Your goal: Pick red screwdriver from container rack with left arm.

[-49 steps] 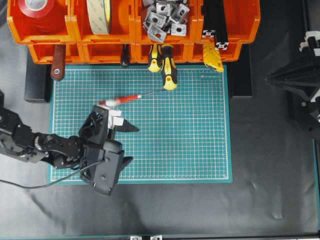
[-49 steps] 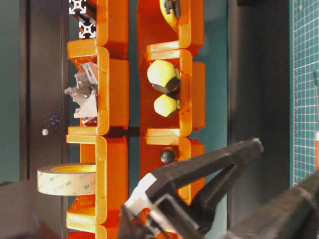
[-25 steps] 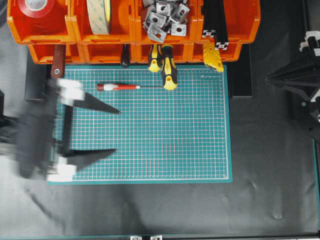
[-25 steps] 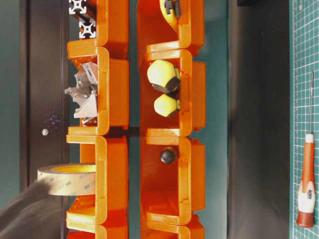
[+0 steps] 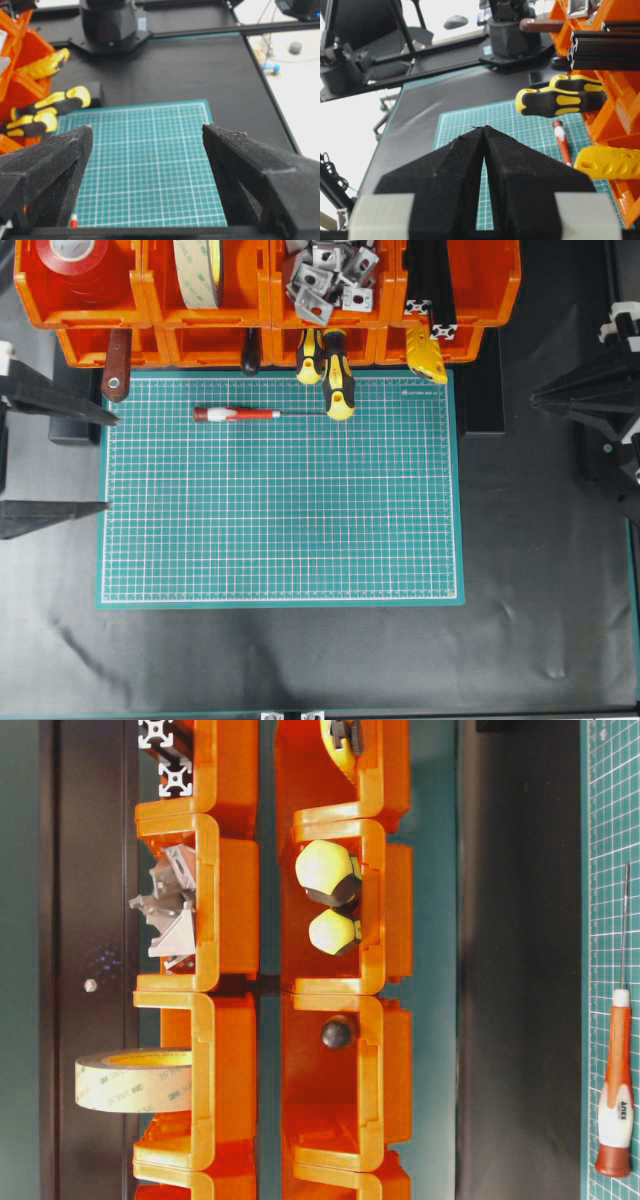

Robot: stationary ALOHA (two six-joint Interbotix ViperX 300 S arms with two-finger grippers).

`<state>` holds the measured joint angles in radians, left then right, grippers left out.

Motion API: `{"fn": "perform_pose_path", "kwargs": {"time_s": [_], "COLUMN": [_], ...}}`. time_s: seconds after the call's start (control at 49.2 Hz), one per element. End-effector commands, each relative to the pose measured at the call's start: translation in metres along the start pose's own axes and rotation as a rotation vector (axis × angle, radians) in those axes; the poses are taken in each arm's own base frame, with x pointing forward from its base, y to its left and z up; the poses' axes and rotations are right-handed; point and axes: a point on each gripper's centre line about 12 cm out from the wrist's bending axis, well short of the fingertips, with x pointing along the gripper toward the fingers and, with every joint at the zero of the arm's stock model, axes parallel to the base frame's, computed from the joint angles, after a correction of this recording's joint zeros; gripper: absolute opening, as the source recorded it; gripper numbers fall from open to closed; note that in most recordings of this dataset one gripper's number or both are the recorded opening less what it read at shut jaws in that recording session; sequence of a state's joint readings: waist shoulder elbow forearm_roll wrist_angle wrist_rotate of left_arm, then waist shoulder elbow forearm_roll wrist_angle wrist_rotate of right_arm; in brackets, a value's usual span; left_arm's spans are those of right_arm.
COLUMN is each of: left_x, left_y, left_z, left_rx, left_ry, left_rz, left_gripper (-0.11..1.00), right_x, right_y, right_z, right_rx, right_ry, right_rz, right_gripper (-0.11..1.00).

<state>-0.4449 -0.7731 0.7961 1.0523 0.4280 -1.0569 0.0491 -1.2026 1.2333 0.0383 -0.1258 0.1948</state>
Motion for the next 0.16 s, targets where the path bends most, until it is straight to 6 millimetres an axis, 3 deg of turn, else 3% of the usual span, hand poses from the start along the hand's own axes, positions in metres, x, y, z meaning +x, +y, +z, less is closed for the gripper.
{"fn": "perform_pose_path", "kwargs": {"time_s": [0.0,0.142], "left_x": [-0.001,-0.01], "left_y": [0.0,0.012], "left_z": [-0.001,0.0], "left_rx": [0.0,-0.034], "left_ry": [-0.002,-0.025], "left_rz": [-0.001,0.033], "left_gripper": [0.85,0.86], "right_x": [0.0,0.0], "right_y": [0.003,0.003], "right_z": [0.014,0.014], "right_rx": [0.0,0.0], "right_ry": [-0.033,-0.032], "right_rz": [0.006,0.006], "right_gripper": [-0.01,-0.01]}}
